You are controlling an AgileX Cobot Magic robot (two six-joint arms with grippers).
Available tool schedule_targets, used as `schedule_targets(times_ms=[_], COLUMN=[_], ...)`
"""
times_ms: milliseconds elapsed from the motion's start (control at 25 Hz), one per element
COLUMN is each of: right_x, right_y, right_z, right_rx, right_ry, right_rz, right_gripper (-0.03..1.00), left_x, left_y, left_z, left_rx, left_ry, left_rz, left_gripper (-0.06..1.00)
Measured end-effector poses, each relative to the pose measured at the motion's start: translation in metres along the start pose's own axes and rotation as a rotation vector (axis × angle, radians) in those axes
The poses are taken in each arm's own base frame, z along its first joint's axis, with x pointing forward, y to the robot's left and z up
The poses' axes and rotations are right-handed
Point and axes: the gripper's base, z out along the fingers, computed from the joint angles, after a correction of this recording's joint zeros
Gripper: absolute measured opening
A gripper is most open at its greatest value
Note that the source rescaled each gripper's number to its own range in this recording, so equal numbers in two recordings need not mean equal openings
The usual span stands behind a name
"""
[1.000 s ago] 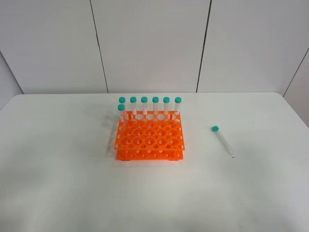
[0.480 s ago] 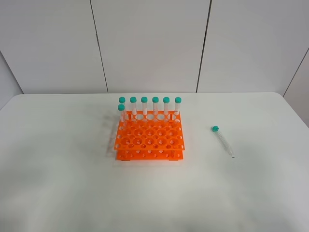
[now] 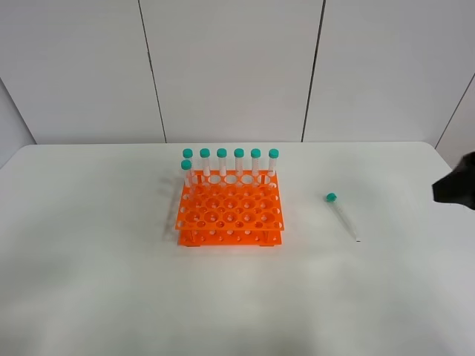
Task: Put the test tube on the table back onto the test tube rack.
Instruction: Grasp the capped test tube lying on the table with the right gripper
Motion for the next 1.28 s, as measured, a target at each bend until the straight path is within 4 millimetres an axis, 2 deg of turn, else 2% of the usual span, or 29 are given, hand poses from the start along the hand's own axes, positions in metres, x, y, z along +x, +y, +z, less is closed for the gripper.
schedule_targets(times_ms=[200,240,280,480,600,760,1040,1280], right_x=[-0.047,-0.057,-0.057,-0.099,-0.116,-0.123,-0.12,-0.112], right_y=[-0.007,-0.008,-0.008,-0.01,0.002,0.019,0.015,0.014], right_z=[0.078,0.088,0.088,0.141,0.159,0.17,0.182,0.213], right_rx=[-0.007,-0.009,-0.009,-0.023,-0.048,-0.054,-0.016,-0.018], right_ry=[0.251,0.269,0.269,0.355,0.372,0.382,0.409,0.443], right_rz=[0.013,0.006,0.006,-0.023,-0.097,-0.171,-0.205,-0.208], right_gripper=[1.0,1.0,1.0,1.0,1.0,1.0,1.0,1.0], left_x=[0.0,0.0,0.0,0.0,0.0,0.0,0.0,0.0], left_y=[0.0,0.0,0.0,0.0,0.0,0.0,0.0,0.0], left_z=[0.0,0.0,0.0,0.0,0.0,0.0,0.0,0.0], left_rx=[0.0,0.0,0.0,0.0,0.0,0.0,0.0,0.0], left_ry=[0.0,0.0,0.0,0.0,0.0,0.0,0.0,0.0], left_rz=[0.0,0.0,0.0,0.0,0.0,0.0,0.0,0.0], left_gripper=[0.89,0.89,0.89,0.89,0.89,0.89,0.89,0.89])
